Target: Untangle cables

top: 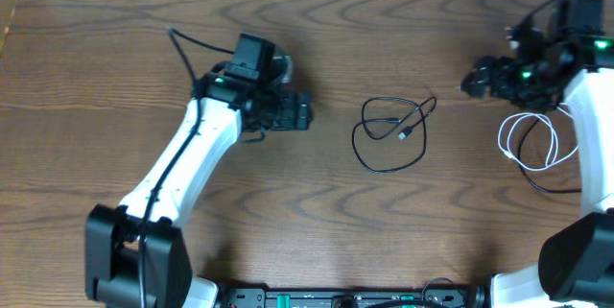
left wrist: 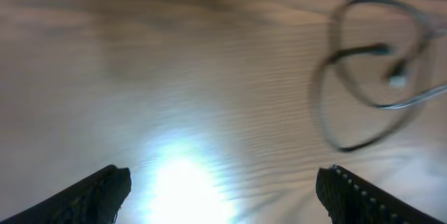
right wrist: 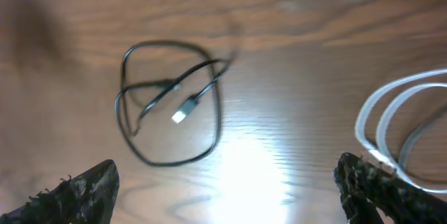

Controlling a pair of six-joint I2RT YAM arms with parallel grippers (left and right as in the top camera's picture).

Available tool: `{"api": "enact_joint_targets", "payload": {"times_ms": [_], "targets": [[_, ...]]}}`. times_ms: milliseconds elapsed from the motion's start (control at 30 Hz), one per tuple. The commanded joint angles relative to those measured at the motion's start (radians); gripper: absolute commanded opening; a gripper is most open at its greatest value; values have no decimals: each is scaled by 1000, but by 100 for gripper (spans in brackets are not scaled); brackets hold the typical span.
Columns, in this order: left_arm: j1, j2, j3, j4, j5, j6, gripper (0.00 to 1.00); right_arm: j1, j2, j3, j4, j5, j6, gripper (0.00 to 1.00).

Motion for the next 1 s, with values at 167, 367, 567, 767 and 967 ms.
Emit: {"api": "enact_joint_targets", "payload": {"times_ms": [167, 367, 567, 767, 967], "targets": [[83, -26, 12, -137, -224, 19, 91, 200, 7, -47, 29, 49, 17, 94], [138, -26, 12, -171, -243, 19, 90, 331, 7, -192, 178, 154, 171, 95], [144, -26, 12, -179, -243, 19, 91, 404, 7, -345, 388, 315, 317, 89], [144, -26, 12, -185, -243, 19, 91, 445, 7, -502, 575, 436, 380, 59], [144, -26, 12, -185, -243, 19, 91, 449, 7, -608, 602, 436, 488, 45]]}}
